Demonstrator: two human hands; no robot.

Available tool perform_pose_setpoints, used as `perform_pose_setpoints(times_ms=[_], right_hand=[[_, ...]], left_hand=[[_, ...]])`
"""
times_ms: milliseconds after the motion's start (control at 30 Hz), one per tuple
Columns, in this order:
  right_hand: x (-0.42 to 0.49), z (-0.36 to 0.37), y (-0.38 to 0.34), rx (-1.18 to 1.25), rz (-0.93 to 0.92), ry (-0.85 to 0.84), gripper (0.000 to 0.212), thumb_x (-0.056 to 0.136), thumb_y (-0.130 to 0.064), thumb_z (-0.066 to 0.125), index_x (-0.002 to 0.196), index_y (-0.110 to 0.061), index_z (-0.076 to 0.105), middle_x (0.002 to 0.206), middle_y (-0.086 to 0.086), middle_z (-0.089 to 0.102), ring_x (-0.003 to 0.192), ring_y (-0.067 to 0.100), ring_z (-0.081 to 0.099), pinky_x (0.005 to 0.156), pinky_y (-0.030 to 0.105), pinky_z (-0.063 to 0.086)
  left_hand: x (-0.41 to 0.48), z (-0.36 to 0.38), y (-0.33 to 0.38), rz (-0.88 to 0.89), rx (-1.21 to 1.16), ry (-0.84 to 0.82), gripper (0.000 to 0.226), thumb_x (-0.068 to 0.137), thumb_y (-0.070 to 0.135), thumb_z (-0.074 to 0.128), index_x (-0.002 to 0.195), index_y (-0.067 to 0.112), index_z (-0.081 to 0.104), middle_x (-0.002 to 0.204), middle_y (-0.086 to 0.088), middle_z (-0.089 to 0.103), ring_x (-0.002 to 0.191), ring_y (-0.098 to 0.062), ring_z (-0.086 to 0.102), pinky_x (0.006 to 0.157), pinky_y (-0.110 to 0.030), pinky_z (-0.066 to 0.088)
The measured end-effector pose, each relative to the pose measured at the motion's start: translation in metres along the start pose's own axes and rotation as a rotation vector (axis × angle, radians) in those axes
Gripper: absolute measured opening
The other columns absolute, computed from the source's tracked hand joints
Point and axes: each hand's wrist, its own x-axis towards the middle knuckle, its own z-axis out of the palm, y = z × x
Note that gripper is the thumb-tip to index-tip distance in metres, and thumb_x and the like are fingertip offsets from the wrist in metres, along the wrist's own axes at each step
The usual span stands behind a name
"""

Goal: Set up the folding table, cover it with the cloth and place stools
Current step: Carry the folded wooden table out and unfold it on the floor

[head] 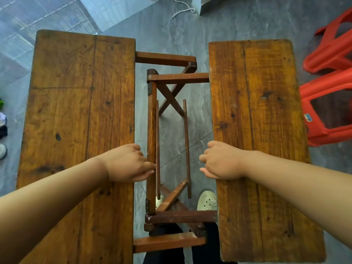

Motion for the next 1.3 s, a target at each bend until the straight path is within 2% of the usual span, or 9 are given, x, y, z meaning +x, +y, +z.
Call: perform_pose_setpoints(times_ms=[100, 200, 300, 467, 667, 800, 933, 1133, 1300], right_hand=[[0.011, 0.002, -0.003, -0.01, -0.01, 0.019, 0.051, 0.093, -0.034, 0.042, 0.046, -0.017, 0.054, 0.054, -0.002, 0.04, 0.045, 0.017, 0.035, 0.06, 0.03, 0.035], [0.02, 0.0, -0.005, 0.045, -0.024, -0.02, 0.052, 0.097, -0.034, 0.031, 0.052, -0.017, 0.05, 0.062, 0.0, 0.046, 0.052, 0.019, 0.043, 0.067, 0.035, 0.038], [0.027, 0.002, -0.007, 0.077, -0.013, -0.045, 0.053, 0.098, -0.035, 0.028, 0.058, -0.016, 0.057, 0.065, 0.0, 0.047, 0.056, 0.019, 0.044, 0.067, 0.035, 0.032], [0.035, 0.0, -0.01, 0.072, -0.007, -0.098, 0.053, 0.099, -0.035, 0.026, 0.066, -0.013, 0.062, 0.067, -0.001, 0.044, 0.057, 0.018, 0.04, 0.067, 0.035, 0.021], [0.05, -0.002, -0.015, 0.074, -0.017, -0.136, 0.054, 0.1, -0.035, 0.025, 0.071, -0.012, 0.064, 0.07, 0.0, 0.045, 0.059, 0.018, 0.042, 0.067, 0.034, 0.022], [0.061, -0.002, -0.015, 0.063, -0.02, -0.16, 0.053, 0.1, -0.035, 0.024, 0.072, -0.012, 0.063, 0.073, 0.0, 0.045, 0.062, 0.018, 0.044, 0.068, 0.034, 0.021], [0.071, 0.005, -0.017, 0.063, -0.04, -0.187, 0.051, 0.1, -0.035, 0.024, 0.067, -0.012, 0.056, 0.073, 0.001, 0.046, 0.063, 0.018, 0.044, 0.068, 0.034, 0.022], [0.091, 0.016, -0.026, 0.068, -0.097, -0.171, 0.053, 0.1, -0.034, 0.026, 0.074, -0.011, 0.066, 0.073, 0.002, 0.05, 0.064, 0.021, 0.047, 0.07, 0.035, 0.028], [0.107, 0.019, -0.029, 0.081, -0.125, -0.186, 0.051, 0.099, -0.033, 0.027, 0.078, -0.01, 0.068, 0.074, 0.003, 0.046, 0.065, 0.021, 0.043, 0.071, 0.035, 0.024]], left_hand=[[0.004, -0.001, 0.001, -0.003, 0.038, -0.001, 0.063, 0.098, 0.04, 0.013, 0.061, 0.028, 0.063, 0.05, 0.011, 0.052, 0.042, -0.003, 0.046, 0.059, -0.017, 0.029], [0.008, -0.002, 0.0, -0.013, 0.061, -0.028, 0.061, 0.098, 0.039, 0.018, 0.05, 0.027, 0.054, 0.046, 0.011, 0.042, 0.039, -0.004, 0.035, 0.058, -0.018, 0.026], [0.008, 0.001, 0.001, -0.033, 0.05, -0.046, 0.065, 0.098, 0.039, 0.012, 0.05, 0.027, 0.054, 0.046, 0.01, 0.042, 0.039, -0.004, 0.037, 0.057, -0.018, 0.028], [0.011, 0.01, 0.001, -0.047, 0.045, -0.086, 0.053, 0.095, 0.039, 0.029, 0.051, 0.023, 0.054, 0.047, 0.009, 0.044, 0.039, -0.006, 0.041, 0.055, -0.02, 0.032], [0.018, 0.017, 0.005, -0.061, -0.005, -0.074, 0.054, 0.094, 0.039, 0.027, 0.05, 0.022, 0.052, 0.048, 0.008, 0.041, 0.039, -0.008, 0.04, 0.059, -0.021, 0.028], [0.018, 0.025, 0.01, -0.073, -0.095, -0.199, 0.057, 0.096, 0.041, 0.016, 0.067, 0.018, 0.06, 0.062, 0.005, 0.054, 0.053, -0.013, 0.051, 0.066, -0.025, 0.031], [0.016, 0.037, 0.008, -0.1, -0.091, -0.155, 0.056, 0.096, 0.04, 0.021, 0.056, 0.021, 0.057, 0.052, 0.006, 0.047, 0.044, -0.01, 0.046, 0.06, -0.026, 0.042], [0.009, 0.058, 0.016, -0.124, -0.054, -0.05, 0.054, 0.093, 0.039, 0.029, 0.045, 0.025, 0.052, 0.045, 0.009, 0.031, 0.035, -0.008, 0.036, 0.05, -0.02, 0.039], [0.008, 0.074, 0.024, -0.145, -0.131, -0.046, 0.057, 0.095, 0.039, 0.023, 0.052, 0.024, 0.058, 0.048, 0.007, 0.047, 0.04, -0.01, 0.046, 0.056, -0.027, 0.048]])
